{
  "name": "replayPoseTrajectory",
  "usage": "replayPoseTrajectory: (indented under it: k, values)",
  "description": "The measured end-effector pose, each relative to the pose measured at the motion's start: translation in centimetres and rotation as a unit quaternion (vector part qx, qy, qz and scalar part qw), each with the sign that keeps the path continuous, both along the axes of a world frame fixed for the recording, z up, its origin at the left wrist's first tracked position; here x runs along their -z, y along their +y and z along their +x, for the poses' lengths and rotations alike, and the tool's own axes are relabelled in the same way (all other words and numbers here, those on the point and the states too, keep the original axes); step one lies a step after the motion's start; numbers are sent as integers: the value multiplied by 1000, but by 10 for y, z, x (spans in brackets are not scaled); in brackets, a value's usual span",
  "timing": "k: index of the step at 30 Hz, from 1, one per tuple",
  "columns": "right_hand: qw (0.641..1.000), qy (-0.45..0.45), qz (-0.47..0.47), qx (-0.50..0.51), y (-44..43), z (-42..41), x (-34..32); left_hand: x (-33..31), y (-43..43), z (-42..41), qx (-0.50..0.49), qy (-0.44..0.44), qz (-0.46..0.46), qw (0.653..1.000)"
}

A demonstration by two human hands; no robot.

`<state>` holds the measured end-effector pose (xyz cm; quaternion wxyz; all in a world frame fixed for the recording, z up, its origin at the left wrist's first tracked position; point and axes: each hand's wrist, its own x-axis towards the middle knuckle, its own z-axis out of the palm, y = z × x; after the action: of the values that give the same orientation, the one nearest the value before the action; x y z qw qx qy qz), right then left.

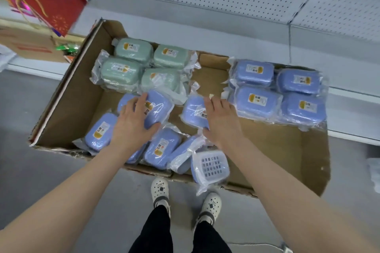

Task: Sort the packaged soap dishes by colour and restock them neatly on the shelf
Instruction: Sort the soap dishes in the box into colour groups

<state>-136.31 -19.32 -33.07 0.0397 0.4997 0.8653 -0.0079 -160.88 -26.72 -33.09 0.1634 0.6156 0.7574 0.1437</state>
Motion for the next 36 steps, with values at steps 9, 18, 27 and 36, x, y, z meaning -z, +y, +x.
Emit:
replayPoseTrajectory:
  k: [9,18,27,36]
  values:
    - [990,-69,-91,77,-40,178,-12,-3,36,134,241,22,50,969]
    - [986,-69,-92,120,-10,247,34,21,77,220,376,123,-16,918]
    - [984,-87,-98,117,-6,252,38,71,70,243,332,83,-63,938]
    - [993,-63,-59,86,-15,220,20,45,41,209,273,95,-25,957]
